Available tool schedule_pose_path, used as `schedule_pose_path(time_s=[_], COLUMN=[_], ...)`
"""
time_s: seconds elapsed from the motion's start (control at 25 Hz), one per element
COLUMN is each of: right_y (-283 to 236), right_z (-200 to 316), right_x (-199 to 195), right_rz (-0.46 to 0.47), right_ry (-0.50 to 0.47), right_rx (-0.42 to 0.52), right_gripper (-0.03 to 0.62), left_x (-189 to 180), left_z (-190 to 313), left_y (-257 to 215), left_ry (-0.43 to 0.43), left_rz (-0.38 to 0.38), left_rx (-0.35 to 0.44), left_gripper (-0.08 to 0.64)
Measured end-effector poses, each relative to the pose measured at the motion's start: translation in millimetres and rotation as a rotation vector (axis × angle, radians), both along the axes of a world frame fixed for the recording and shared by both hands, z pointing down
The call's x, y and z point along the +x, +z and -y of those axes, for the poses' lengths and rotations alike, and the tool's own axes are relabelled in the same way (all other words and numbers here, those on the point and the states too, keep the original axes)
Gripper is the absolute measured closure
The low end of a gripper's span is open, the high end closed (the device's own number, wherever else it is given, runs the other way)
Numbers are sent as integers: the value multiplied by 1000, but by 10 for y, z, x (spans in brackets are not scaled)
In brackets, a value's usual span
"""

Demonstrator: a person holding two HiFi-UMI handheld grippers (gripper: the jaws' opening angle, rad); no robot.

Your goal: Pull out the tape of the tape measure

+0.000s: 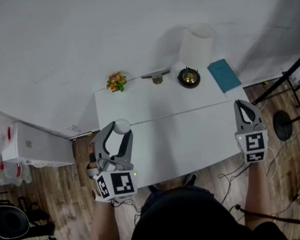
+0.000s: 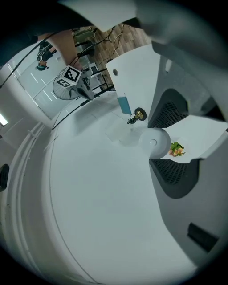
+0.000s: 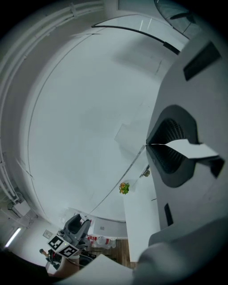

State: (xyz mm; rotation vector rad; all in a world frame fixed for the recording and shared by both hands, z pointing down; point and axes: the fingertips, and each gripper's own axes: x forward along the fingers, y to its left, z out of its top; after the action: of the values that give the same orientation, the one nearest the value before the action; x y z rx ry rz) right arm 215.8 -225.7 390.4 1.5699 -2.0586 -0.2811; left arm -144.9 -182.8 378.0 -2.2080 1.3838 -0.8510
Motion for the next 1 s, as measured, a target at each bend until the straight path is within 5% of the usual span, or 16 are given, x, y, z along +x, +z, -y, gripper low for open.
schedule_pose_path(time_s=[0.24, 0.52, 1.0], right_y=[-8, 58, 160], right_z=[60, 113, 122], right_x=[124, 531, 775], right_rz=[-33, 55, 60], right_ry=[16, 99, 119], right_rx=[11, -16, -25], right_gripper=[583, 583, 583], left_x=[75, -24, 169], left_z=[21, 52, 65], left_y=[-11, 29, 141], left_ry=[4, -31, -17], left_rz=[17, -1, 3], left_rx=[6, -20, -41], left_gripper=[347, 347, 347])
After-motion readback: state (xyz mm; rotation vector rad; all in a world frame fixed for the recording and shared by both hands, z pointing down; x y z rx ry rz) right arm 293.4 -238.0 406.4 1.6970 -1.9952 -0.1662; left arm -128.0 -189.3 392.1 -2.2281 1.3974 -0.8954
